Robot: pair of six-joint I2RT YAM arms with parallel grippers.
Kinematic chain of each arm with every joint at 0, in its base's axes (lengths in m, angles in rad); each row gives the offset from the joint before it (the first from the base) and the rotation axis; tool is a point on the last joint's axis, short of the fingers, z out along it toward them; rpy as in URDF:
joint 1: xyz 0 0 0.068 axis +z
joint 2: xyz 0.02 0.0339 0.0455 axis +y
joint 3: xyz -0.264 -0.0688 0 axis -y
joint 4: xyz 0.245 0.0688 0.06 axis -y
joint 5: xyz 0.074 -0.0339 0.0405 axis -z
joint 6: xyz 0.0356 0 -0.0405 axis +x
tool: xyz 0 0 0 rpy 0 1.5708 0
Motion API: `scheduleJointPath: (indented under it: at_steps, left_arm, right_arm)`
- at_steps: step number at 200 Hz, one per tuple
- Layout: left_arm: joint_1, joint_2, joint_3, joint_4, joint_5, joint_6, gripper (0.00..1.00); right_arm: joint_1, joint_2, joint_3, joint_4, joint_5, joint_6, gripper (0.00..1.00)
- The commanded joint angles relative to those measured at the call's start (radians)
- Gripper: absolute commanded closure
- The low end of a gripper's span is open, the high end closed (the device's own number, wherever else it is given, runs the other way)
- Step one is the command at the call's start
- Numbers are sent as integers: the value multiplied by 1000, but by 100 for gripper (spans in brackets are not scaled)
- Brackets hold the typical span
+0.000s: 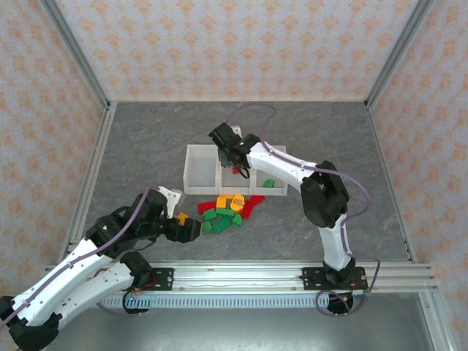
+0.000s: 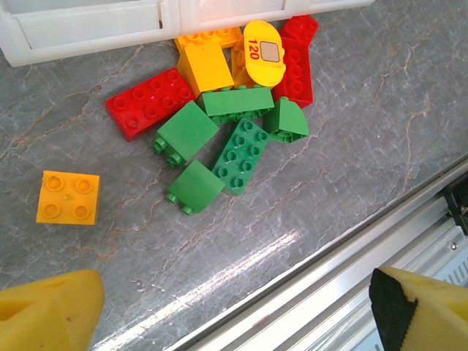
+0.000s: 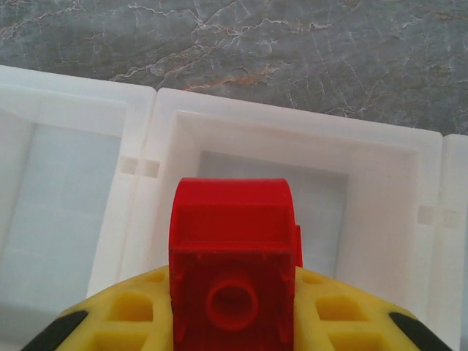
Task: Sort the legos into containers by color
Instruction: Place the lego in the container.
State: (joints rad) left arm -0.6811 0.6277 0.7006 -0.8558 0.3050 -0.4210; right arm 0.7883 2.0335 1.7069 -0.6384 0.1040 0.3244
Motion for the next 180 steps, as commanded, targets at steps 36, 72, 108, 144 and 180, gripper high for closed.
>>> scheduleJointPath:
  at_steps: [36,72,108,144,180]
  left_arm:
    - [-10,-5,27,5,-17,-2,4]
    - [-11,-5,28,4,-21,-3,4]
    - [-10,-8,27,2,-29,-6,4]
    - [-10,-7,28,1,-36,-12,4]
    - [-9,10,24,6,-29,-12,4]
  right_arm:
    - [2,-97,-69,24,-9,-22,57]
    - [2,-198,-147,63,-45,-11,47]
    - [1,-302,-220,40,-59,14,39]
    - [2,-448,-360,18,-77,113,35]
    - [2,-606,-530,7,-66,299,33]
